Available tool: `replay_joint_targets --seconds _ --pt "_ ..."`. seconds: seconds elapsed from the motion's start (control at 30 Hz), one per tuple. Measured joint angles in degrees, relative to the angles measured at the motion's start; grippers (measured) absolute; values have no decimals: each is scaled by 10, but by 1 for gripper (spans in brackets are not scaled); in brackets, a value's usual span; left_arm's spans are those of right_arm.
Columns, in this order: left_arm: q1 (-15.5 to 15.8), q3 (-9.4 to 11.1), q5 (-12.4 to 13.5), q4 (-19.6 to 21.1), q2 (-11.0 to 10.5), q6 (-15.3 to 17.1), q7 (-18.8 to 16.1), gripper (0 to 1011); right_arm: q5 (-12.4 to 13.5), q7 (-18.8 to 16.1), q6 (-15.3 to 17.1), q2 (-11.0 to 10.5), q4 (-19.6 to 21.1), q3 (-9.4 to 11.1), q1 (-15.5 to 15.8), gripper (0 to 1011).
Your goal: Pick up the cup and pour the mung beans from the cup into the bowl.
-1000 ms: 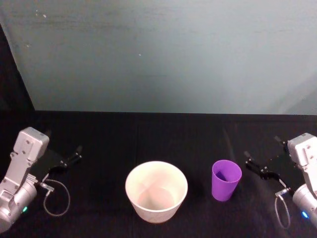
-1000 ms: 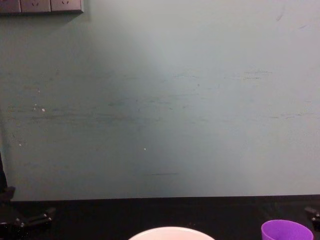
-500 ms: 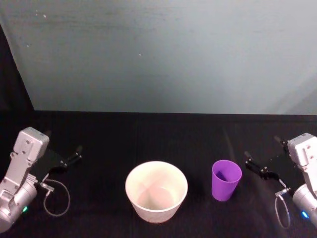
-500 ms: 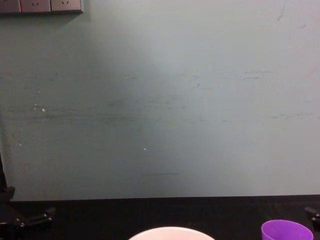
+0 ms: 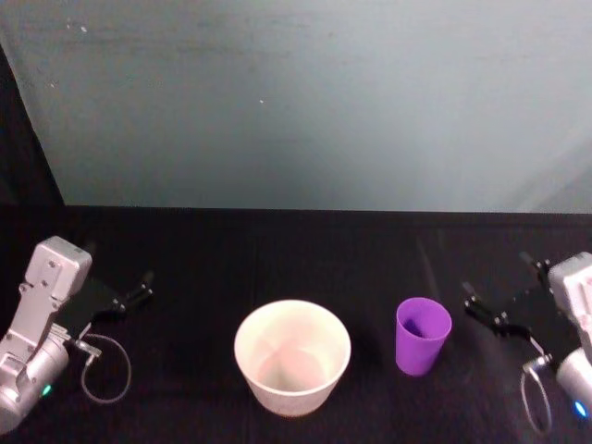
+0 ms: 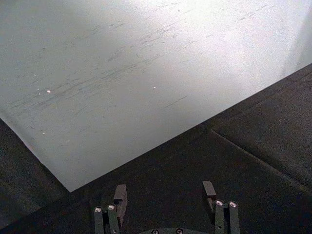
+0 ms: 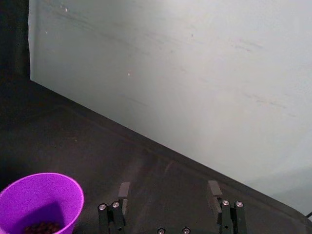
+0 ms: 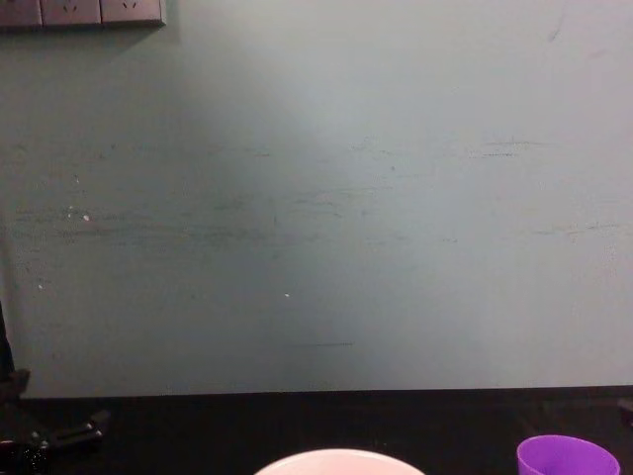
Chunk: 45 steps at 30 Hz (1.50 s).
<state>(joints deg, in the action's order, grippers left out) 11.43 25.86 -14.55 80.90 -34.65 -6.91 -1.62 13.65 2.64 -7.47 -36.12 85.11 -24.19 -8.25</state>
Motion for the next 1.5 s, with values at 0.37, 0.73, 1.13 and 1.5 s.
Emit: replay_joint_targets --seconds 0.37,0.73,1.13,1.5 --pt "0 0 0 0 0 0 0 1003 33 2 -29 -27 94 45 109 1002" --pt "0 0 0 0 0 0 0 1004 65 -55 -76 3 79 36 140 1002" --pt "0 0 0 0 0 0 0 1003 68 -103 -84 53 24 20 108 1002" --pt "0 0 0 0 0 0 0 1003 85 -147 -96 93 -36 21 65 1002"
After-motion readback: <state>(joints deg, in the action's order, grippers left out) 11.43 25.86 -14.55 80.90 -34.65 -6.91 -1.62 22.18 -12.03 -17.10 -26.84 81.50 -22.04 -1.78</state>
